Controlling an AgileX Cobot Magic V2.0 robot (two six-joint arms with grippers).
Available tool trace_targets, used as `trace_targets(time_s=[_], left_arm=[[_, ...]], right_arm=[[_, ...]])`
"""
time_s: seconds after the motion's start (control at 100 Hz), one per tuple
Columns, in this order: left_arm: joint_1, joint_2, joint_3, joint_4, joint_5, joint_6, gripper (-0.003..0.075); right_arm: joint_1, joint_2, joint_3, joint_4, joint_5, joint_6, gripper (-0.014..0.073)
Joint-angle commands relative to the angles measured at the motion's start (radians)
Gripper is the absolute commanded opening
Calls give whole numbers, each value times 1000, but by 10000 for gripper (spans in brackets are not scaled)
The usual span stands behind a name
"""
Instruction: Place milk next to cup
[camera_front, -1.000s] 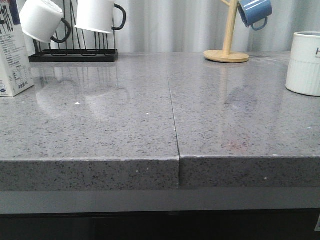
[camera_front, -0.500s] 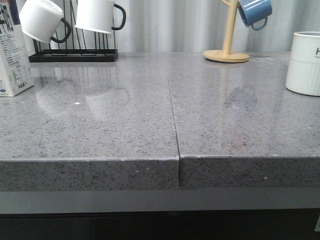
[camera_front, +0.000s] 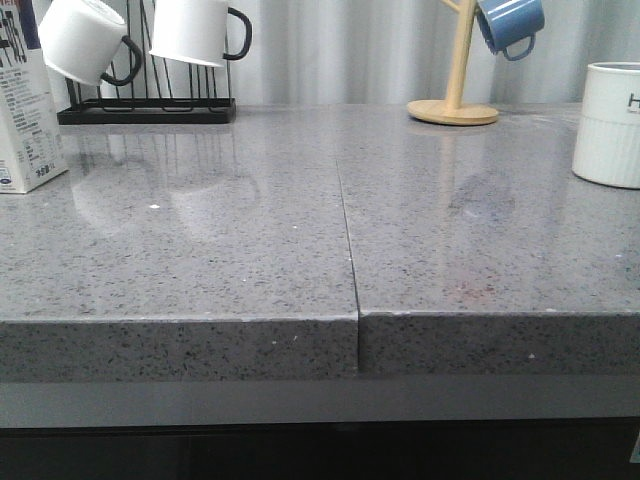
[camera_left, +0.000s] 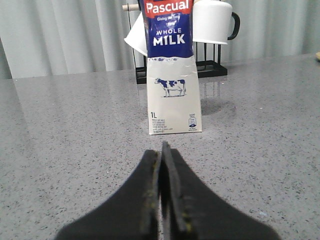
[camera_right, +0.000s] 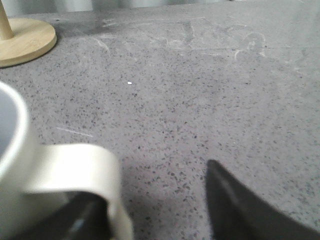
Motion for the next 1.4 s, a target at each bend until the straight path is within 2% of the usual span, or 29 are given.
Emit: trace_targets(time_s=[0.0,0.07,0.12,0.3,0.44,0.58,0.84,0.92,1.17,1.39], left_arm=[[-6,-33,50,-3,-78,-13,-21],[-6,-33,50,-3,-78,-13,-21],[-6,-33,50,-3,-78,-13,-21],[-6,-33,50,-3,-78,-13,-21],[-6,-33,50,-3,-78,-13,-21],[-6,-33,50,-3,-78,-13,-21],[-6,-33,50,-3,-78,-13,-21],[-6,-33,50,-3,-78,-13,-21],[-6,-33,50,-3,-78,-13,-21],[-6,-33,50,-3,-78,-13,-21]], right_arm=[[-5,-30,-32,-8,-105,25,157],[-5,-30,-32,-8,-114,33,-4],[-5,-30,-32,-8,-114,33,-76],[21,-51,-32,-4,-97,33,-56],[88,-82,-32,70,-95,-12,-56],[207,-90,-37,220,-78,-157,-56],[487,-90,-102,582,-82,-405,-56],[548,-79,-138,645,-82,-459,-56],[669,14,-233,715,-83,-467,-56],[717,93,-278,763,-108,-470,-56]])
